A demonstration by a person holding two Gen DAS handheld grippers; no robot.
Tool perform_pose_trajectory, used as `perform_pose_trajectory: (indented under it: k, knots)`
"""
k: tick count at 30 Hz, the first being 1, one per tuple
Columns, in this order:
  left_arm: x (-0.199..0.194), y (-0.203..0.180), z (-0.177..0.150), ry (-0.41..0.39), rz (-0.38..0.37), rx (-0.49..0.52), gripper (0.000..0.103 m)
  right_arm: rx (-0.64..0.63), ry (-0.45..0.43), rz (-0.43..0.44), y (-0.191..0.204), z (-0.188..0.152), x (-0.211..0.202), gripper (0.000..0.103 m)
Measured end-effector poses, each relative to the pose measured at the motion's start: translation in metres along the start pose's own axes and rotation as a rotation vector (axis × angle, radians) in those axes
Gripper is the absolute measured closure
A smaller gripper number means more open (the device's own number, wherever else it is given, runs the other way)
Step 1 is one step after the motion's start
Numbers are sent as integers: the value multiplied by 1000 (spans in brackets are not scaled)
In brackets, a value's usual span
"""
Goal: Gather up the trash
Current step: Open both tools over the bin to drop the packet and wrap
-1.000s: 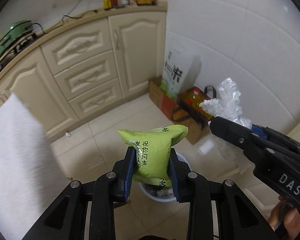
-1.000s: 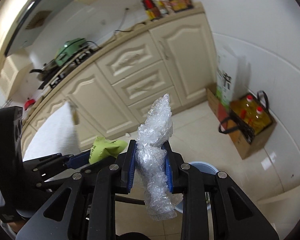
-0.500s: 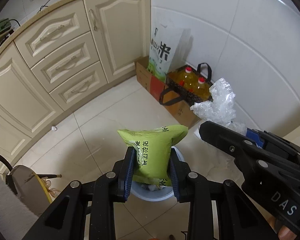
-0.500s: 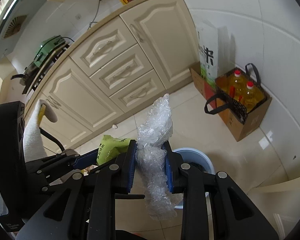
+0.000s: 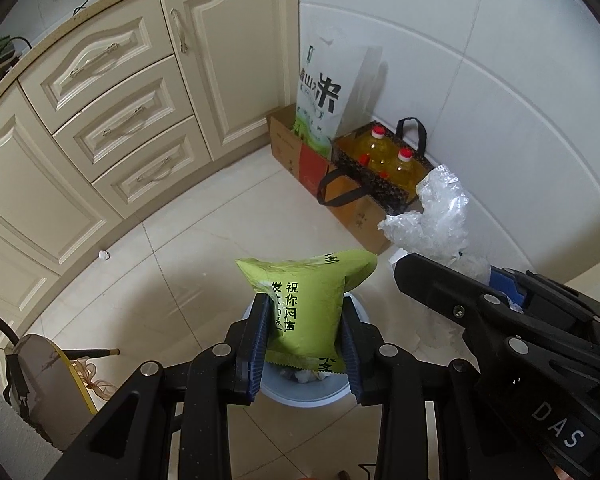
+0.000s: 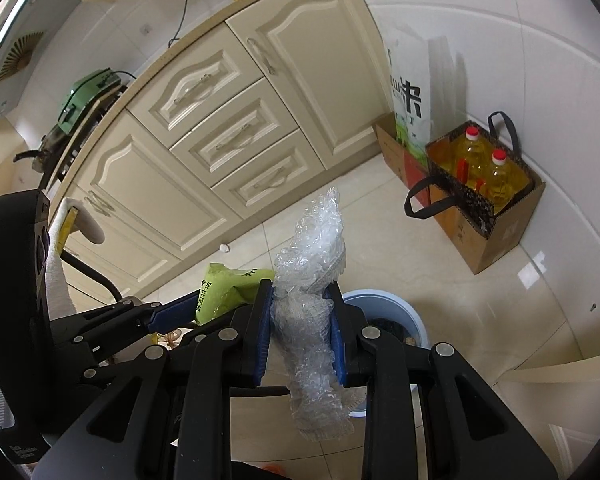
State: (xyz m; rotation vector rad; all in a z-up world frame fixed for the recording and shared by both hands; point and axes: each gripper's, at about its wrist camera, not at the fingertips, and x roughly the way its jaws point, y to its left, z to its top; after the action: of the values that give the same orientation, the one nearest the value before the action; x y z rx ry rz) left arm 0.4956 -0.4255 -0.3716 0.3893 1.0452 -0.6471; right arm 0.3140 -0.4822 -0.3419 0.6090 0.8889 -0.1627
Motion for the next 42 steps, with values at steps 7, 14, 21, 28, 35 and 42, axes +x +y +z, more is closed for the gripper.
perform_pose_trajectory:
  k: [7, 14, 21, 28, 35, 42]
  knots:
    - [-10, 1, -8, 0, 4, 3, 71, 0, 0, -1, 0, 0, 1, 77]
    - [-15, -1, -12, -9, 8, 5, 59, -2, -1, -3, 0, 1, 1, 77]
    - [-19, 3, -14, -11, 16, 6, 57, -2, 0, -1, 0, 1, 1, 77]
    - [-25, 4, -19, -14, 33, 0, 56, -11, 8, 6, 5, 7, 5, 77]
    - [-30, 9, -21, -12, 48, -22, 53, -25, 9, 9, 17, 11, 14, 71]
    - [-35, 17, -23, -9, 56, -47, 50, -39, -5, -4, 28, 14, 15, 53]
